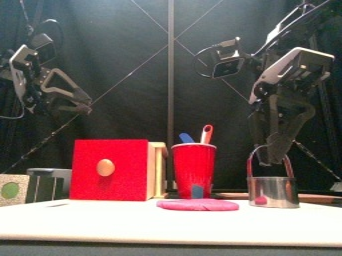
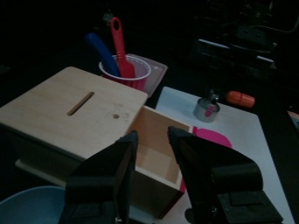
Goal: Get the cutter from the drawer then cut the dough then place the extra dough in the bowl
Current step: Shut the drawer
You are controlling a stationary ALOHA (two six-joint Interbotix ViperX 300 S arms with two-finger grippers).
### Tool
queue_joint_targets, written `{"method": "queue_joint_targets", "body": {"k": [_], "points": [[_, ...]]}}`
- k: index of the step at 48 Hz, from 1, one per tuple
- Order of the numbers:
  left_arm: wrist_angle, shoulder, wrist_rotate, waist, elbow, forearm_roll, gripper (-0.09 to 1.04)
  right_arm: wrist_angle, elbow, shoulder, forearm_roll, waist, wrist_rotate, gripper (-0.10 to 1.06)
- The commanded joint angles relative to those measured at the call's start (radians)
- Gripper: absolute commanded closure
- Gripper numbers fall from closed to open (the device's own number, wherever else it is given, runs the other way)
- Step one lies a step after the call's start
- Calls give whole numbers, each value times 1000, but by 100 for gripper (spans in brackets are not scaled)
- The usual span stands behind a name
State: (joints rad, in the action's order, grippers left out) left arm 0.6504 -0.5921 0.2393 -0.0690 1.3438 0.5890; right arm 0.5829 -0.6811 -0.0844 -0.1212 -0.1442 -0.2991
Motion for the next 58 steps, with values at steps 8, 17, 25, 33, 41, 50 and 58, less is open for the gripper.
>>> {"method": "queue_joint_targets", "body": {"k": [8,17,25,33,41,50,58], "points": [[-115,2,12,143,-94,-8,21,-8,49,-48,0,2,0,13],[-310,15,29,287,-193,-117,21,-74,115,-46,-55,8,5,13],[-454,26,29,402,-291,-219,21,-190,181,-6,-115,40,3,14],[-557,31,31,489,-370,-296,24,-276,250,83,-124,49,5,24],[-666,64,31,558,-453,-368,39,-295,311,152,-141,51,5,45],[-779,183,32,598,-566,-471,57,-298,377,213,-144,48,5,66],[-907,333,32,601,-687,-522,60,-295,433,267,-146,44,6,78]]}}
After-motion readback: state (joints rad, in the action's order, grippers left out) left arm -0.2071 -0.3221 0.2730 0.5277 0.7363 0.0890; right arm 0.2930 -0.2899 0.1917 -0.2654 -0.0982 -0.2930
